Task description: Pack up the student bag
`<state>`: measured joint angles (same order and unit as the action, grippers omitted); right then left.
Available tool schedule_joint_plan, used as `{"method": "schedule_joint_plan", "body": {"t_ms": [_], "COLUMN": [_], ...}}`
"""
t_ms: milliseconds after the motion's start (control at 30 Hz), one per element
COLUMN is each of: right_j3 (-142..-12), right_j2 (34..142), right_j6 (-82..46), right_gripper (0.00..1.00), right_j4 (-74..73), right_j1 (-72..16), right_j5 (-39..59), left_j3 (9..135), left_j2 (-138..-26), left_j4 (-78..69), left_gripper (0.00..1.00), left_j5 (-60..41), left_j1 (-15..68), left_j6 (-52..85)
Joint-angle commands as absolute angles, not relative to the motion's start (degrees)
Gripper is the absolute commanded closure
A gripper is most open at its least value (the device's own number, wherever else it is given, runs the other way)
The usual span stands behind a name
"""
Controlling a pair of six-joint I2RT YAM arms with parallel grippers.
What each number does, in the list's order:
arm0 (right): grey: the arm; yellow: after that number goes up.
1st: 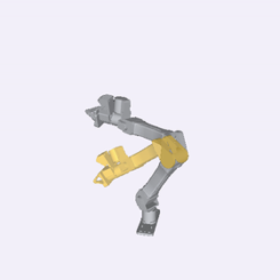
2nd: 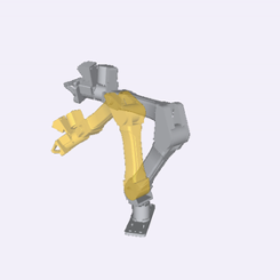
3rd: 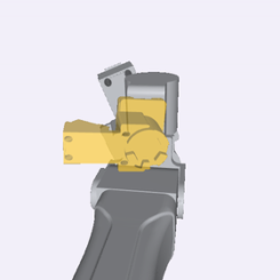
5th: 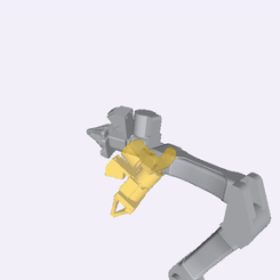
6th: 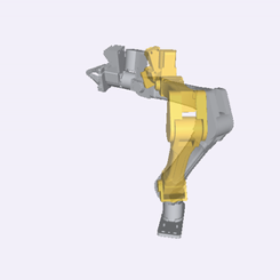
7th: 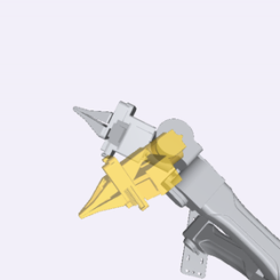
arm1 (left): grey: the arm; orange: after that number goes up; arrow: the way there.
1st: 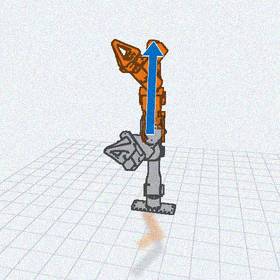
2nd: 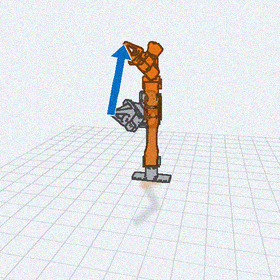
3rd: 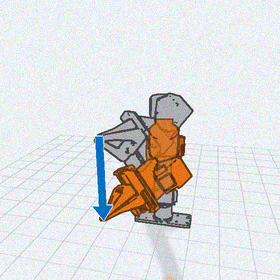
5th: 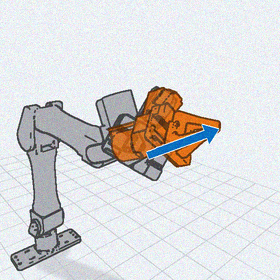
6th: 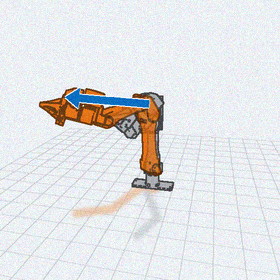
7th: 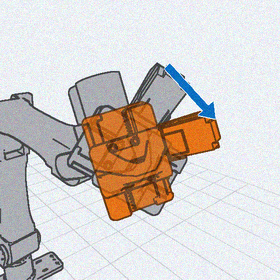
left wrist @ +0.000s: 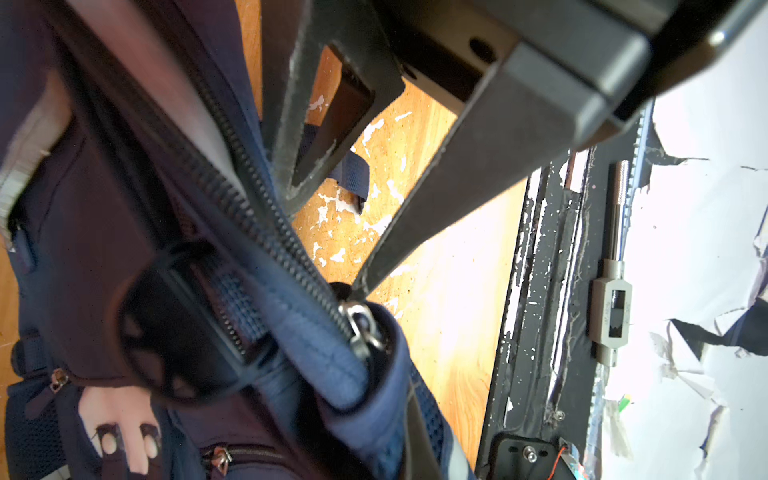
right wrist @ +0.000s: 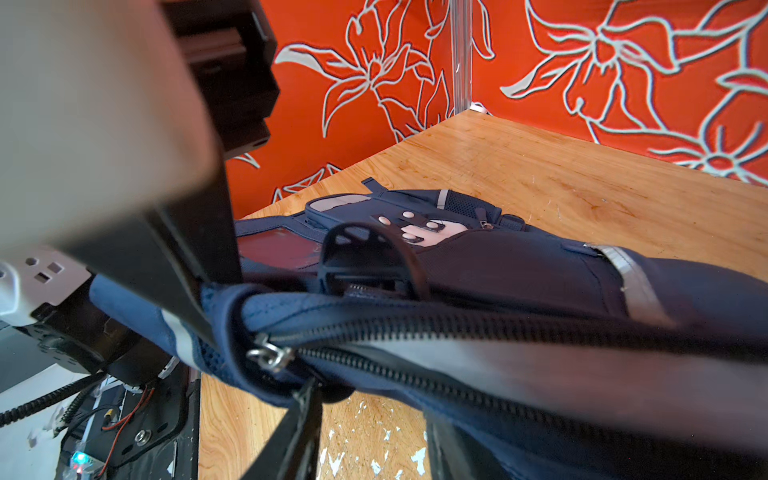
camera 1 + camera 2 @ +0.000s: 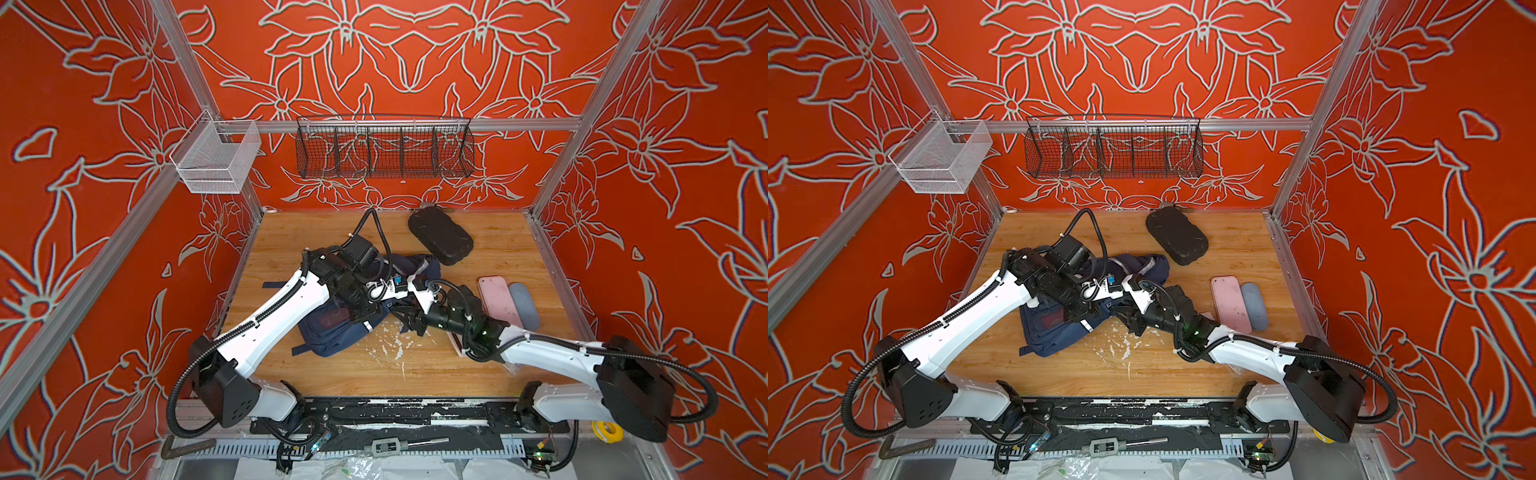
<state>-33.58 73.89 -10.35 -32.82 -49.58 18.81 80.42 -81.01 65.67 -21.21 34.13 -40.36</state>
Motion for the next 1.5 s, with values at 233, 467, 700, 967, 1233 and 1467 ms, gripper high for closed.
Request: {"method": "schedule_joint_plan", "body": {"t_ms": [233, 467, 700, 967, 1233, 1467], "right_j3": [-36.0, -32.3, -32.4, -34.8, -34.3, -33.2], "right_j2": [75.3, 75.9, 76.4, 75.4, 75.7, 71.1], "right_j6": [-9.2, -10.4, -9.3, -4.3, -4.4, -1.7], "right_gripper": [0.56, 0.54, 0.49, 0.49, 0.88, 1.0], "right_j4": [-39.8, -44.2, -47.2, -42.5, -44.0, -39.5], "right_j1": [-54.2, -55.2, -55.5, -58.0, -58.8, -58.1], "right_j5": [22.8, 17.0, 19.3, 17.1, 0.6, -9.5], "left_j3": [79.1, 73.0, 71.0, 72.1, 71.5, 71.0], "left_j2": [-81.3, -75.1, -72.8, -73.7, -73.4, -71.9], "left_j4": [54.2, 45.1, 45.6, 47.5, 48.3, 51.8], "left_gripper": [1.0, 1.0, 1.0, 1.0, 1.0, 1.0], "left_j5": [-33.8, -45.1, -52.3, -56.8, -56.9, -52.0], "left_j1": [36.2, 31.5, 29.2, 27.1, 27.2, 27.2], "left_j6": [-34.0, -29.1, -28.8, -29.1, -29.7, -32.8]}}
